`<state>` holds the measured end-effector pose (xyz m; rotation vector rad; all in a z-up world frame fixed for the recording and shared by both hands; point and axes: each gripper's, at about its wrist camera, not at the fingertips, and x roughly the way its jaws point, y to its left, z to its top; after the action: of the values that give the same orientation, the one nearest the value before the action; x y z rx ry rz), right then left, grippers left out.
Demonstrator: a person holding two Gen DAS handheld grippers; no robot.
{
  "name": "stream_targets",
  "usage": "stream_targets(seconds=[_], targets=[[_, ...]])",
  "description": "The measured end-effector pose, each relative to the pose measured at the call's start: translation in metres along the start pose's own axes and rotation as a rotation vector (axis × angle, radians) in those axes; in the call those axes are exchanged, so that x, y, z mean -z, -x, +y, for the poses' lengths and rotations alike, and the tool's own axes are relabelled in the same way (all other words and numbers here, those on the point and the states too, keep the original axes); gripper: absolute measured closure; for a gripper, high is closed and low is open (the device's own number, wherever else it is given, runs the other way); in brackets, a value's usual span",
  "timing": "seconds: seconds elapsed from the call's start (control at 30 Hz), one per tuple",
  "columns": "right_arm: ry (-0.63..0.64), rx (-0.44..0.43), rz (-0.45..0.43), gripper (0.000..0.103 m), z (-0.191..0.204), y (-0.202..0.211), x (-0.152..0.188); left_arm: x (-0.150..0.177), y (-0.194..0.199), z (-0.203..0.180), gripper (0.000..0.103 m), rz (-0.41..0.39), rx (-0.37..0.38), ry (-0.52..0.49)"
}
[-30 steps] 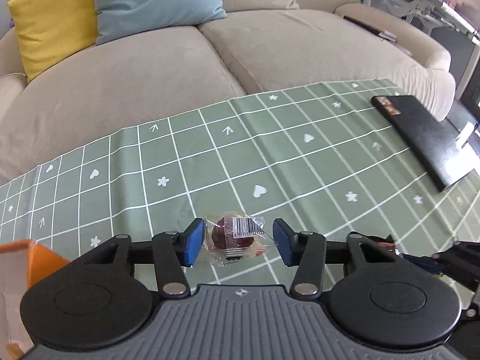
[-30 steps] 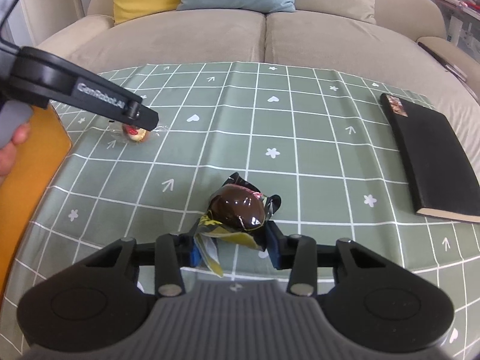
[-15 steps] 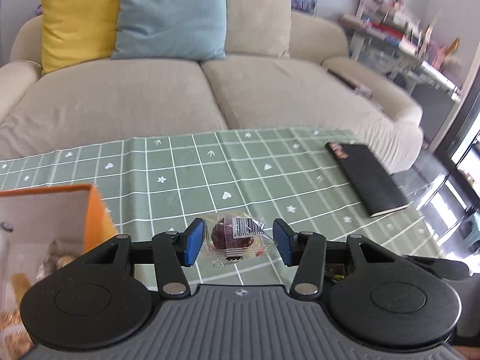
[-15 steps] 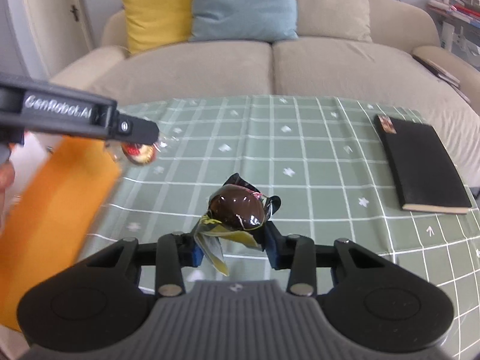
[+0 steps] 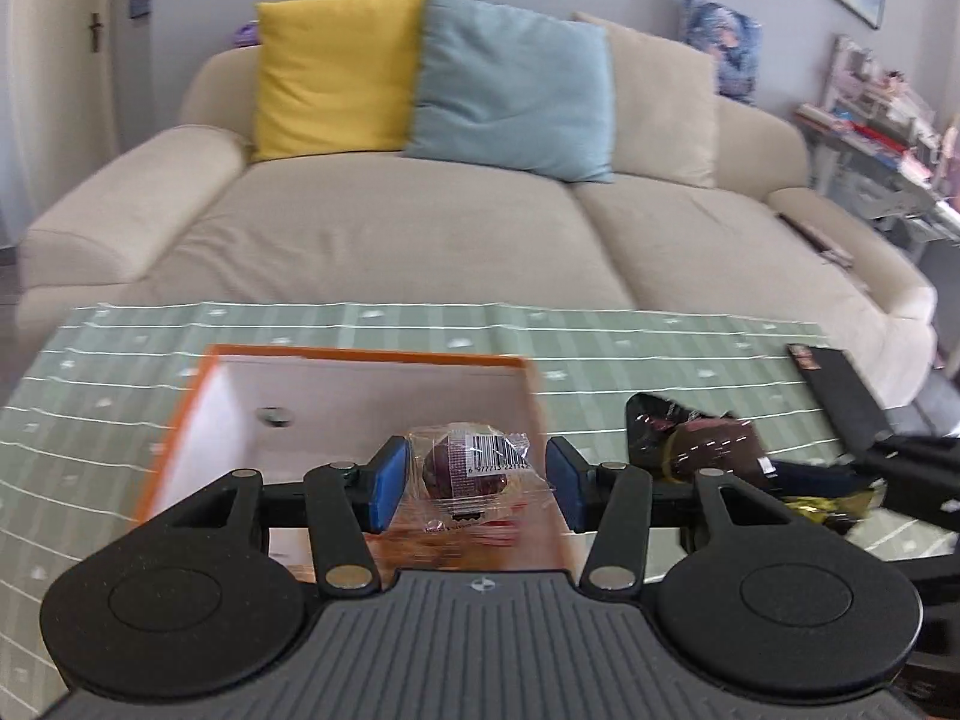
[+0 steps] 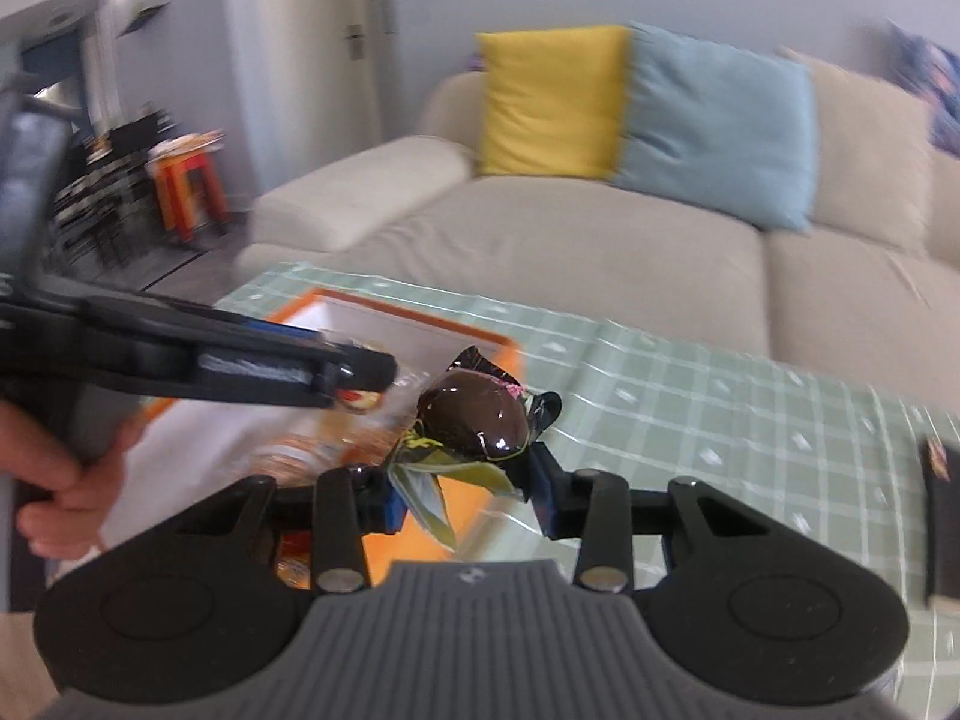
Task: Organize snacks
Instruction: 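Carry the candy packet and chocolate over the orange box with both tools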
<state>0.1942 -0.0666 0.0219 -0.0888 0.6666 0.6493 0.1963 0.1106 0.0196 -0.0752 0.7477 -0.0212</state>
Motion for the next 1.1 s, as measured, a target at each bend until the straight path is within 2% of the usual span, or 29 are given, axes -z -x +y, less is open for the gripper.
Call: stream_targets(seconds=[0.1,0.27,0.43,0.63,0.83,1.1], targets=[[0.066,-0.034,0.034,0.066,0.026,-0.017,-0.013,0.001,-0.007,0.022,0.046,0.020,-0.029,-0.004],[0.178,-0.054,0.138,0.066,0.060,-0.054,-0.023,0.003,-0.023,0.039,0.046,0.051,-0.065,-0.069],[0.278,-0.016,0.235,0.066,0.076,-0.088,-0.016,0.012,-0.036,0.043,0.046,0.081,-0.102,-0.153],[0.351,0.021,0.298,0.064,0.083,-0.109,-0.008,0.020,-0.052,0.042,0.046,0.103,-0.117,-0.207],[0.437,0.047,0.308,0.060,0.093,-0.115,-0.001,0.022,-0.064,0.042,0.045,0.137,-0.138,-0.223],[0.452,0.044,0.298,0.052,0.093,-0.112,0.000,0.028,-0.062,0.043,0.034,0.126,-0.162,-0.249]])
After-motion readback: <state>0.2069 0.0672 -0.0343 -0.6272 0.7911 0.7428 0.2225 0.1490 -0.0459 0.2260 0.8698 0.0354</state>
